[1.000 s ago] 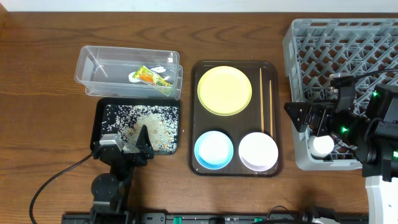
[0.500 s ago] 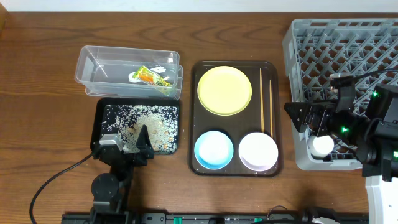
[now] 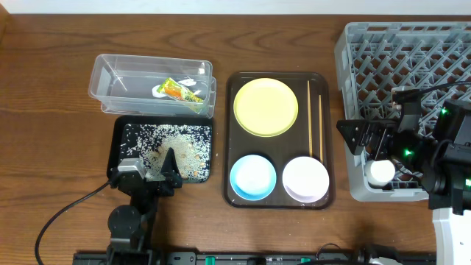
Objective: Sort waste into correct bins and load items into the dishwasher rack
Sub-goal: 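Reach the right gripper to the chopsticks and grasp them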
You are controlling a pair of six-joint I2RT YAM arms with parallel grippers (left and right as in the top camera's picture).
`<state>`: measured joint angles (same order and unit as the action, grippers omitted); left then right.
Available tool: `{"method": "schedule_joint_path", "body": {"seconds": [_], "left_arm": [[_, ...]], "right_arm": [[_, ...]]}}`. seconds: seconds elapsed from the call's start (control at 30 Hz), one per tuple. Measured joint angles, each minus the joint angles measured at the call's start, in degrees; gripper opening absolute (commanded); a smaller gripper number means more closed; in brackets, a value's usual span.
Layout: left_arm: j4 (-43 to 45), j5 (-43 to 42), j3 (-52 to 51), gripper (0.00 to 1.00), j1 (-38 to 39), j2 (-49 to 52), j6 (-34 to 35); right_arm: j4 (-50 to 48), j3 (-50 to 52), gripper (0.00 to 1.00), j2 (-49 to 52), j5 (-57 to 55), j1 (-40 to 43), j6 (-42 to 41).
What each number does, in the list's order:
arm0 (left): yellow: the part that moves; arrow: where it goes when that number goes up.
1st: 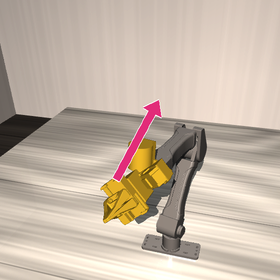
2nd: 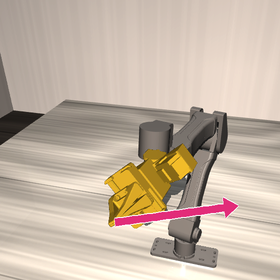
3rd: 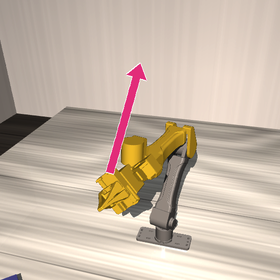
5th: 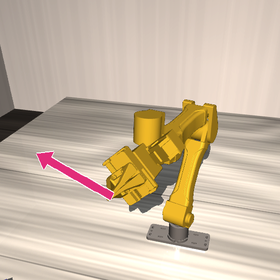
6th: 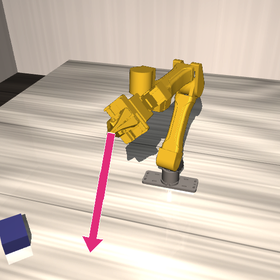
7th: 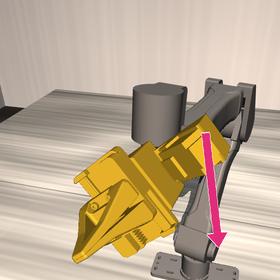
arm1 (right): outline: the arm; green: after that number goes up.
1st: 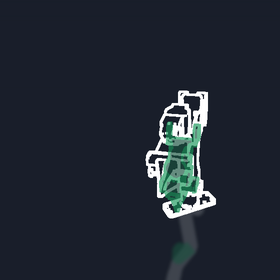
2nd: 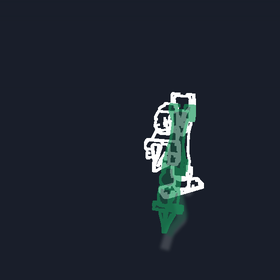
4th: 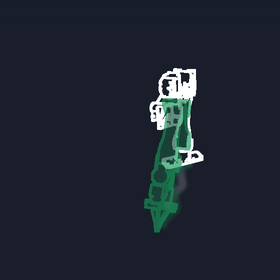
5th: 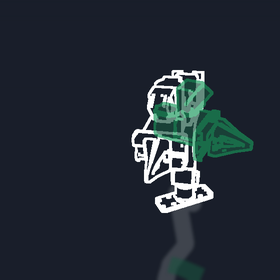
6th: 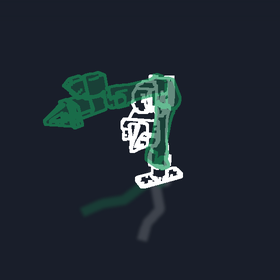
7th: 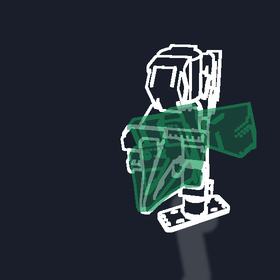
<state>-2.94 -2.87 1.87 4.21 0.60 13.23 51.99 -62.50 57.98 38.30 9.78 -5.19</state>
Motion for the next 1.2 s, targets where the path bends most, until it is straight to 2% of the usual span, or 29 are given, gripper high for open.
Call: {"method": "schedule_joint_path", "body": {"seconds": [0.27,0.43,0.6,0.7,0.73,0.77,0.8,0.93,1.07,1.2], "left_arm": [[0.0,0.0,0.0,0.91,0.0,0.0,0.0],[0.0,0.0,0.0,0.91,0.0,0.0,0.0],[0.0,-0.2,0.0,0.91,0.0,0.0,0.0],[0.0,-0.2,0.0,0.91,0.0,0.0,0.0],[0.0,-0.2,0.0,0.91,0.0,0.0,0.0],[0.0,-0.2,0.0,0.91,0.0,0.0,0.0],[0.0,-0.2,0.0,0.91,0.0,0.0,0.0],[0.0,-0.2,0.0,0.91,0.0,0.0,0.0],[0.0,-0.2,0.0,0.91,0.0,0.0,0.0],[0.0,-0.2,0.0,0.91,0.0,0.0,0.0]], "right_arm": [[-0.5,0.0,0.99,0.0,0.4,-1.2,-3.9],[3.5,0.0,0.99,0.2,-4.9,-12.2,-4.0],[4.5,0.0,0.99,3.2,-20.5,-28.2,-6.9],[0.2,0.0,0.9,5.7,-23.6,-33.9,-7.9],[-1.8,0.0,0.85,6.4,-24.2,-35.1,-8.5],[-3.5,0.0,0.77,7.1,-24.5,-35.7,-9.1],[-5.3,0.0,0.73,8.0,-25.6,-36.2,-10.8],[-7.7,0.0,0.73,13.0,-29.1,-36.3,-14.1],[-10.8,0.0,0.6,21.7,-33.6,-36.2,-18.9],[-16.2,0.0,0.59,29.8,-35.7,-34.9,-23.6]]}}
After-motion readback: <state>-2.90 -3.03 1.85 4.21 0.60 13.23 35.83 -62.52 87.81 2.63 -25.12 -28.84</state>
